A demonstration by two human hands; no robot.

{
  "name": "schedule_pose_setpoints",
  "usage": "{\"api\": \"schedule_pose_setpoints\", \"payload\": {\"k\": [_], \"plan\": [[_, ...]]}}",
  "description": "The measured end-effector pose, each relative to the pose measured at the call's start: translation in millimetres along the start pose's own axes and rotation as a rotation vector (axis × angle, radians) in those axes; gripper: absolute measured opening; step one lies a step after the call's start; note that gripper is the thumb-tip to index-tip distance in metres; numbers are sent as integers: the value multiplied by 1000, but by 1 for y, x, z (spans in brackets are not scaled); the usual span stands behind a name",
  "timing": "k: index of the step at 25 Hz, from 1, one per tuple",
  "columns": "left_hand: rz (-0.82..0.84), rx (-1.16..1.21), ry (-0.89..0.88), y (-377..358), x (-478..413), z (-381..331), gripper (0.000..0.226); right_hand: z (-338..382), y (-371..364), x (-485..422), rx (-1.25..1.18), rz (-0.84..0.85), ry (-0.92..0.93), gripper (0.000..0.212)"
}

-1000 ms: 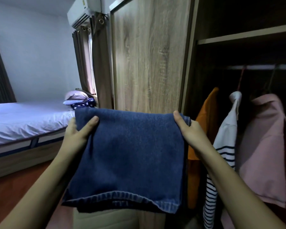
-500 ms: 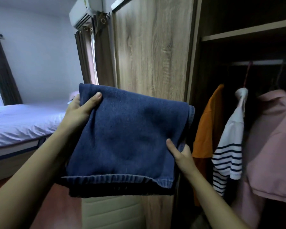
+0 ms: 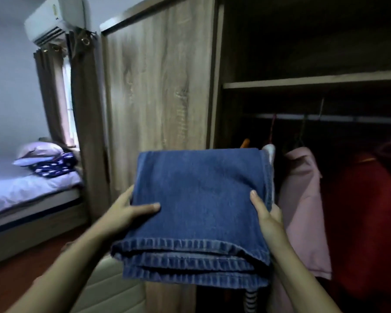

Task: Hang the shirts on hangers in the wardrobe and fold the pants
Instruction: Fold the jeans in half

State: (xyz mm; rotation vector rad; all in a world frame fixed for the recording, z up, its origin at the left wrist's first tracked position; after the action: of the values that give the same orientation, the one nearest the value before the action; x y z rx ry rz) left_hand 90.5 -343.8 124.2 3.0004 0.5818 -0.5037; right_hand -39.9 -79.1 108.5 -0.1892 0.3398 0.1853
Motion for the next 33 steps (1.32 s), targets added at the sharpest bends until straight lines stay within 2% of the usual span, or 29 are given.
{"api": "schedule_pose_setpoints", "payload": {"k": [1, 3, 5, 6, 8, 10, 14, 17, 20, 23, 25, 26, 27, 28, 29, 31, 32, 33], "plan": [[15, 7, -14, -15, -7, 4, 100, 11, 14, -3, 49, 2, 18, 24], [58, 2, -84, -47, -22, 8, 77, 39, 42, -8, 165, -1, 127, 18], [44, 73, -195, -85, -47, -10, 53, 68, 80, -13, 270, -122, 263, 34], [56, 95, -242, -102, -57, -23, 49, 86, 96, -16, 309, -211, 308, 41], [106, 106, -366, -139, -74, -53, 49, 126, 125, -21, 369, -328, 413, 36], [152, 122, -459, -182, -91, -81, 43, 167, 152, -29, 432, -386, 499, 28], [224, 193, -570, -259, -129, -131, 46, 233, 199, -49, 535, -563, 656, 35], [268, 242, -636, -302, -154, -173, 43, 274, 229, -76, 653, -661, 707, 51], [272, 222, -632, -332, -192, -222, 37, 321, 244, -111, 715, -713, 695, 58], [278, 78, -567, -364, -257, -256, 32, 359, 253, -152, 874, -808, 568, 65], [235, -191, -497, -380, -292, -256, 62, 358, 269, -182, 1005, -789, 341, 86], [208, -409, -486, -387, -301, -249, 75, 352, 276, -193, 1066, -757, 197, 98], [156, -626, -524, -391, -305, -246, 80, 345, 281, -199, 1162, -726, 58, 105], [100, -760, -626, -394, -302, -249, 79, 343, 284, -204, 1282, -703, -17, 104], [95, -808, -754, -396, -295, -256, 73, 345, 280, -206, 1399, -669, 10, 93], [283, -768, -886, -390, -260, -265, 62, 352, 254, -207, 1538, -488, 299, 57], [406, -785, -889, -387, -245, -265, 69, 352, 238, -204, 1581, -370, 385, 44], [496, -842, -879, -384, -233, -259, 78, 350, 226, -199, 1637, -266, 402, 42]]}}
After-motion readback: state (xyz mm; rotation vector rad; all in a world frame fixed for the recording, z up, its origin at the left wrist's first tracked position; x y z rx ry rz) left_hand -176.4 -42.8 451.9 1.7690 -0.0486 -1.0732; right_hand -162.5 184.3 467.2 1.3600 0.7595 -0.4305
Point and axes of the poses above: each hand's wrist, its own x-axis away from the middle knuckle, its own y-axis out of the back of the hand, z = x × y, the point moved 5 cm from there along -x, towards the middle knuckle, and after that the axes turned 1 degree about x, right-handed, at the moved point
